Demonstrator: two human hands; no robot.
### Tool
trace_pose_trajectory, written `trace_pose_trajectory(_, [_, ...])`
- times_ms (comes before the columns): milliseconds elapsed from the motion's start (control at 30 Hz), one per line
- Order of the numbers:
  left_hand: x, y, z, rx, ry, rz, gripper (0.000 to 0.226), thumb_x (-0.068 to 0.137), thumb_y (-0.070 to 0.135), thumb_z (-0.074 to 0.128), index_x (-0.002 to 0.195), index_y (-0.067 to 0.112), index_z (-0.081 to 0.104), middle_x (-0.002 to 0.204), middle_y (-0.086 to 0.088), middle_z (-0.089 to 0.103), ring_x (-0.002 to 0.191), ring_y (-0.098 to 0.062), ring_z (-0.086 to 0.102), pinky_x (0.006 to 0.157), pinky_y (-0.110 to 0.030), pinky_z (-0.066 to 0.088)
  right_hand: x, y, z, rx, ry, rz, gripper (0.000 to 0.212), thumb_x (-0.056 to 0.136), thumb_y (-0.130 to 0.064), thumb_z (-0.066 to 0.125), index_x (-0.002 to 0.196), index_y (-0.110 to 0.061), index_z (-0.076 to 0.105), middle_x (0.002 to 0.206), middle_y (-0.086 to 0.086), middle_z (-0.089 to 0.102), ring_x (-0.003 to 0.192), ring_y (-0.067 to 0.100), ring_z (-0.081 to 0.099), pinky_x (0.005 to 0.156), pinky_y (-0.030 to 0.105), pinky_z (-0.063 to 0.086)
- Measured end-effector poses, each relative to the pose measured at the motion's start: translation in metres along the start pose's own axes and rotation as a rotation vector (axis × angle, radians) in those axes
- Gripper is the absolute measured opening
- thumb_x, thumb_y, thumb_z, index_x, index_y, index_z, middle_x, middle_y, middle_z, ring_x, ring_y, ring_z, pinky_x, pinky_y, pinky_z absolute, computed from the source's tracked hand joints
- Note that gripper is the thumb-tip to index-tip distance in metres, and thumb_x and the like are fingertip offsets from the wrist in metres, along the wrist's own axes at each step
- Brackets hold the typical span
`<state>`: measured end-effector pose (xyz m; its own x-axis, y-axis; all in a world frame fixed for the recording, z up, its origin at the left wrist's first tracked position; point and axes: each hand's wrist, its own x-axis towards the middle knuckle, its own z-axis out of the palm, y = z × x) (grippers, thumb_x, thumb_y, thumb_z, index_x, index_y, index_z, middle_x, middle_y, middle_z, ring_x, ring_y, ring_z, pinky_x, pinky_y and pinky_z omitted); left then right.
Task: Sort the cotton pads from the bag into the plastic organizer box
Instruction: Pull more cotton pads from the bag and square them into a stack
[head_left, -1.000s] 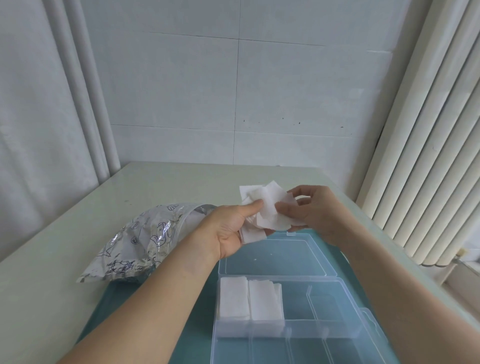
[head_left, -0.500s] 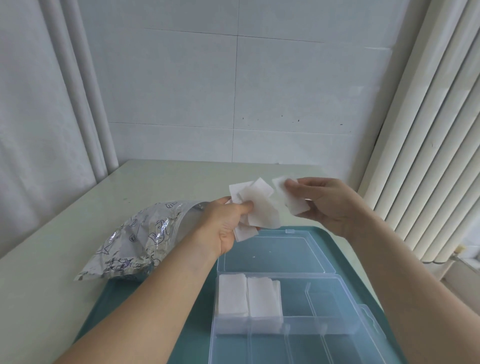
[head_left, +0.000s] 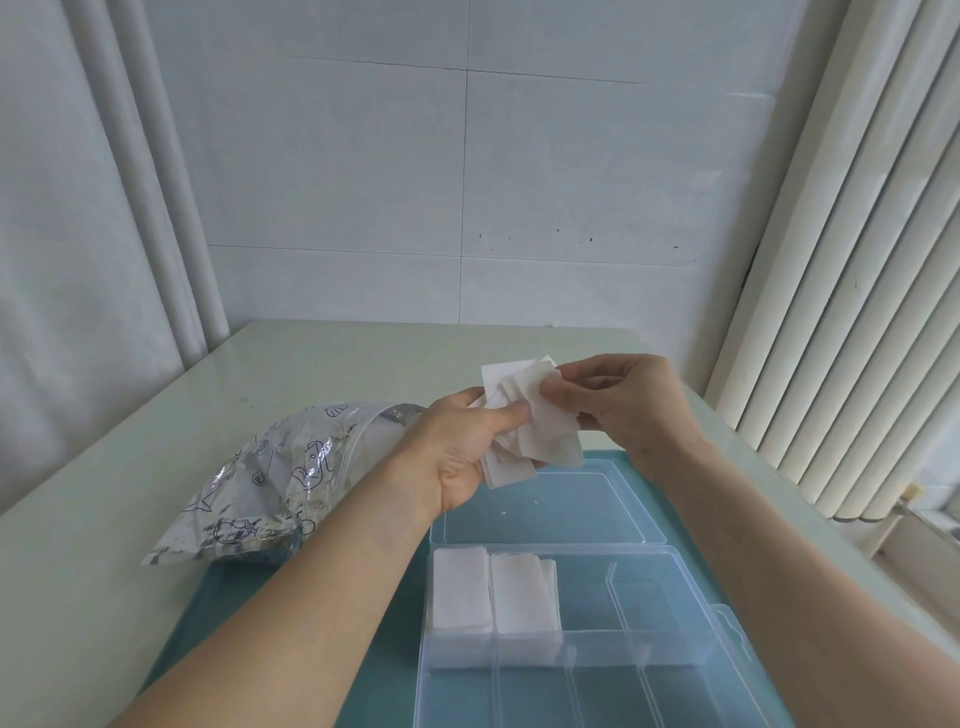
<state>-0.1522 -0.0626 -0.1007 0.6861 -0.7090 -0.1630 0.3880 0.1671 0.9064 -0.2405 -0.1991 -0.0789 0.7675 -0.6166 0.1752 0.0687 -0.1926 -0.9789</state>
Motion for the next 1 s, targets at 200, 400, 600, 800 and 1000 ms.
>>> trace_pose_trajectory(200, [-0.003, 0.001, 0.001, -0.009, -0.032, 0.004, 0.031, 0.094, 0.003, 0.061, 0.125, -0.002, 0.06, 0.123, -0.021, 0.067, 0.095, -0.034, 0.069, 0.065, -0.043, 0.062, 0.002, 0.004, 0.001, -0.253, 0.146, -0.113, 0.017, 0.072, -0.024, 0.09, 0.077, -0.015, 0.076, 0.067, -0.003, 0.074, 0.05, 0.005, 0.062, 0.052, 0.022, 0.052])
trace_pose_trajectory(400, [0.0, 0.0, -0.002, -0.004, 0.037, 0.037, 0.031, 0.092, 0.001, 0.064, 0.123, 0.002, 0.062, 0.121, -0.018, 0.068, 0.096, -0.033, 0.068, 0.066, -0.043, 0.062, 0.003, 0.005, 0.002, -0.321, 0.009, -0.027, 0.024, 0.076, -0.029, 0.087, 0.093, -0.019, 0.073, 0.076, -0.004, 0.077, 0.06, 0.004, 0.065, 0.055, 0.018, 0.048])
trace_pose_trajectory(600, [0.0, -0.002, 0.001, 0.035, 0.057, 0.073, 0.008, 0.094, 0.001, 0.061, 0.1, 0.005, 0.066, 0.097, -0.014, 0.071, 0.077, -0.026, 0.068, 0.057, -0.037, 0.062, 0.003, 0.003, 0.005, -0.356, -0.035, -0.13, 0.01, 0.08, -0.019, 0.084, 0.082, -0.017, 0.074, 0.063, -0.005, 0.067, 0.049, 0.005, 0.051, 0.049, 0.014, 0.04])
trace_pose_trajectory(800, [0.008, -0.002, -0.004, -0.004, 0.202, 0.126, 0.008, 0.094, 0.002, 0.063, 0.097, 0.008, 0.068, 0.101, -0.014, 0.071, 0.091, -0.032, 0.067, 0.083, -0.052, 0.058, 0.008, -0.007, -0.009, 0.151, -0.067, 0.155, 0.019, 0.082, -0.019, 0.079, 0.091, -0.009, 0.066, 0.082, 0.004, 0.068, 0.066, 0.017, 0.057, 0.055, 0.025, 0.045])
trace_pose_trajectory(1000, [0.009, 0.0, -0.006, 0.014, 0.252, 0.176, 0.014, 0.093, 0.005, 0.065, 0.104, 0.011, 0.071, 0.107, -0.011, 0.073, 0.095, -0.031, 0.068, 0.083, -0.048, 0.058, 0.005, -0.012, -0.008, 0.188, -0.177, 0.183, 0.018, 0.076, -0.02, 0.081, 0.081, -0.012, 0.065, 0.079, 0.004, 0.064, 0.063, 0.015, 0.054, 0.053, 0.02, 0.05])
